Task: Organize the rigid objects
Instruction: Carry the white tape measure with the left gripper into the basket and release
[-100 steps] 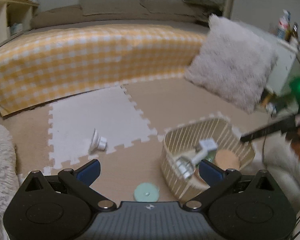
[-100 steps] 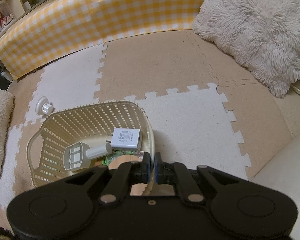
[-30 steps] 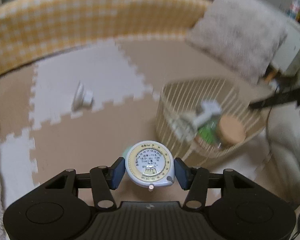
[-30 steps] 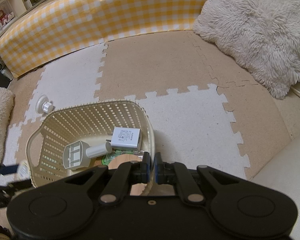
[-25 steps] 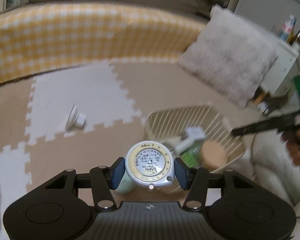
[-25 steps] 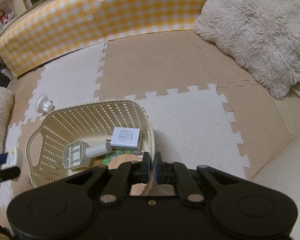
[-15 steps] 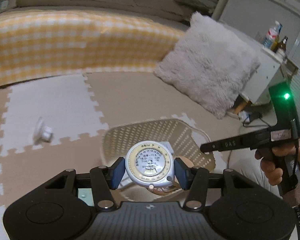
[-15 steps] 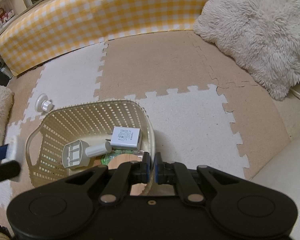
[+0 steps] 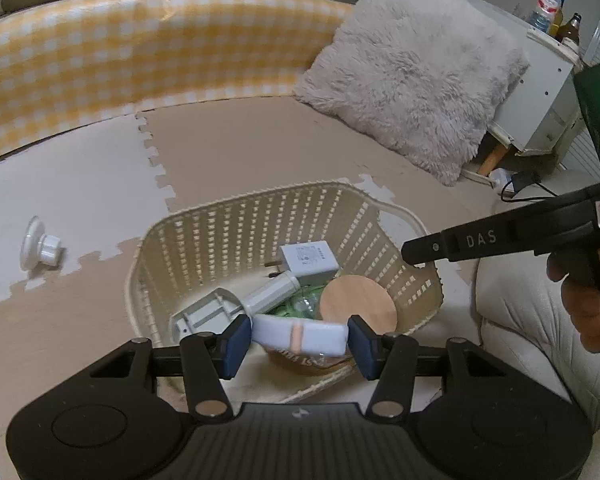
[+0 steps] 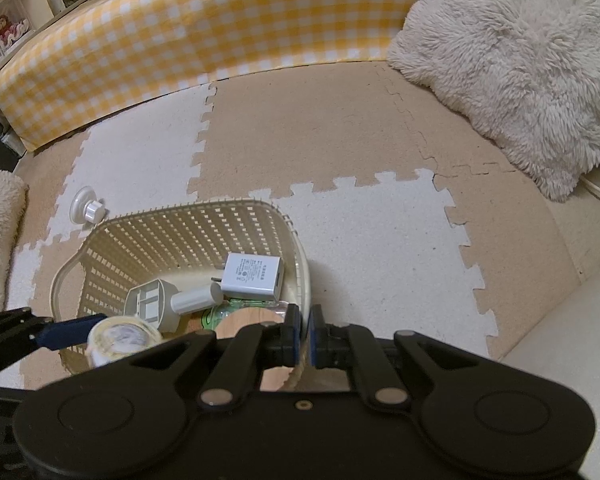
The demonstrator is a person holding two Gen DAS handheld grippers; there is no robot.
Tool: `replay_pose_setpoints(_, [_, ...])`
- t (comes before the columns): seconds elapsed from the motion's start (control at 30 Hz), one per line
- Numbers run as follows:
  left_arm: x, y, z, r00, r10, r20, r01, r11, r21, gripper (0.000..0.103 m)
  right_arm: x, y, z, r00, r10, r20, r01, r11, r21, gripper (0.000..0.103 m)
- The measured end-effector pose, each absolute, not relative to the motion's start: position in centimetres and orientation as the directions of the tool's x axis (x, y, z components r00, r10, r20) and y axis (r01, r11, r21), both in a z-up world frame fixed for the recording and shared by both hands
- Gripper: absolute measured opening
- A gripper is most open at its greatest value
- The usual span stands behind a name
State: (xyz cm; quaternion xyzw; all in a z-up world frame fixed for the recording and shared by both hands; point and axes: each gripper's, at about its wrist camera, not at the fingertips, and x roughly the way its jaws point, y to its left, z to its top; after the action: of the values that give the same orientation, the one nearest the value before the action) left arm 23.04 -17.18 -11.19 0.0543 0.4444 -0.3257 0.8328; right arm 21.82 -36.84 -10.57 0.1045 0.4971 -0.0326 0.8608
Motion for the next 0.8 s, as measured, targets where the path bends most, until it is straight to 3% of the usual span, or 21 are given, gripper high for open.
replay_pose_setpoints(0.33, [23.2, -17.9, -11.8, 0.382, -0.488, -0.785, 0.6, 0.777, -0.191, 0.054, 21.8, -36.8, -10.6, 0.504, 0.048, -0.863, 0.16, 0.976, 0.148, 0.005])
replay_pose_setpoints(0.4, [23.3, -17.9, -11.7, 0.379, -0.485, -0.789, 0.598, 0.778, -0.191, 0.057, 21.8, -36.9, -10.6, 0.504, 0.048, -0.863, 0.16, 0.976, 0.148, 0.005])
replay_pose_setpoints(0.47, [23.4, -17.7, -11.6, 0.381, -0.473, -0.794, 0.584, 0.79, -0.19, 0.071, 21.8, -36.9, -10.6, 0.504, 0.049, -0.862, 0.161, 0.976, 0.149, 0.005])
replay_pose_setpoints(0.5, [23.4, -17.6, -11.6, 0.386, -0.463, -0.798, 0.576, 0.796, -0.183, 0.073, 21.8, -36.9, -10.6, 0.503, 0.048, -0.863, 0.161, 0.976, 0.148, 0.005])
replay_pose_setpoints(0.8, [23.3, -16.8, -10.8, 0.37, -0.472, -0.8, 0.564, 0.798, -0.21, 0.073, 21.8, -36.8, -10.5, 0.503, 0.05, -0.863, 0.161, 0.975, 0.15, 0.005])
